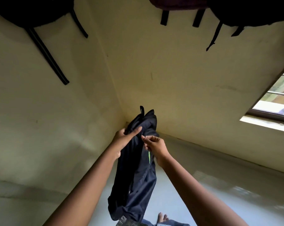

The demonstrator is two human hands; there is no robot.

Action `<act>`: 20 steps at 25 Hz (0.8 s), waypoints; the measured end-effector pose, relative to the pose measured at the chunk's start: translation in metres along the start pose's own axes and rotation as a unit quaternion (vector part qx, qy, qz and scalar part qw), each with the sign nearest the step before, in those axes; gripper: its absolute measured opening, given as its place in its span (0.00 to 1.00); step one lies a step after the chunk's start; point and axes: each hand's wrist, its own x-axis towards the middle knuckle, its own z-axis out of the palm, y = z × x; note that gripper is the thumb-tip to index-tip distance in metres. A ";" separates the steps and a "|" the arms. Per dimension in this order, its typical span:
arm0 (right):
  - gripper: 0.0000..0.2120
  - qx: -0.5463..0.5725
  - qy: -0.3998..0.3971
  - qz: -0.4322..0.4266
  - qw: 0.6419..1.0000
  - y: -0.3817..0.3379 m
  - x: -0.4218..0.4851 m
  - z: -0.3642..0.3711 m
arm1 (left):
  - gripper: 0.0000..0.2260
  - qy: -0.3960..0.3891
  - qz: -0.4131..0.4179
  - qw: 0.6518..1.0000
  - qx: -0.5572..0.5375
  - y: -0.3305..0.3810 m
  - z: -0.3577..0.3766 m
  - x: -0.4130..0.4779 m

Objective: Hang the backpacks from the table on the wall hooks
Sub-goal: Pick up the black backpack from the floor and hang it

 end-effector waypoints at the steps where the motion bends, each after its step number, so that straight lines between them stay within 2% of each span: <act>1: 0.16 -0.008 -0.011 0.000 1.000 0.003 -0.004 0.002 | 0.28 0.071 0.023 0.996 0.043 -0.003 0.004 0.002; 3: 0.12 -0.014 -0.007 -0.009 1.000 0.005 -0.011 0.003 | 0.18 0.148 0.068 0.983 0.080 -0.015 0.009 0.003; 5: 0.08 -0.041 0.031 -0.023 0.998 0.000 -0.021 -0.003 | 0.16 0.154 0.083 0.983 0.061 -0.027 0.007 0.003; 8: 0.09 -0.133 0.099 -0.072 0.983 -0.012 -0.037 -0.025 | 0.16 0.114 0.063 0.990 0.052 -0.039 -0.002 0.001; 11: 0.09 -0.194 0.128 -0.146 0.962 -0.028 -0.046 -0.039 | 0.28 0.037 0.068 0.994 0.084 -0.045 -0.011 -0.006; 12: 0.10 -0.220 0.127 -0.169 0.952 -0.034 -0.046 -0.040 | 0.33 0.012 0.073 0.992 0.107 -0.046 -0.015 -0.007; 13: 0.12 -0.255 0.117 -0.178 0.943 -0.040 -0.043 -0.042 | 0.35 -0.010 0.084 0.988 0.127 -0.048 -0.018 -0.007; 16: 0.14 -0.391 0.052 -0.149 0.907 -0.054 -0.033 -0.051 | 0.20 -0.039 0.140 0.978 0.152 -0.039 -0.017 -0.017; 18: 0.13 -0.428 0.027 -0.139 0.892 -0.054 -0.029 -0.056 | 0.16 -0.050 0.170 0.967 0.186 -0.032 -0.013 -0.023; 20: 0.15 -0.436 0.026 -0.139 0.889 -0.048 -0.028 -0.056 | 0.16 -0.066 0.165 0.959 0.222 -0.026 -0.013 -0.026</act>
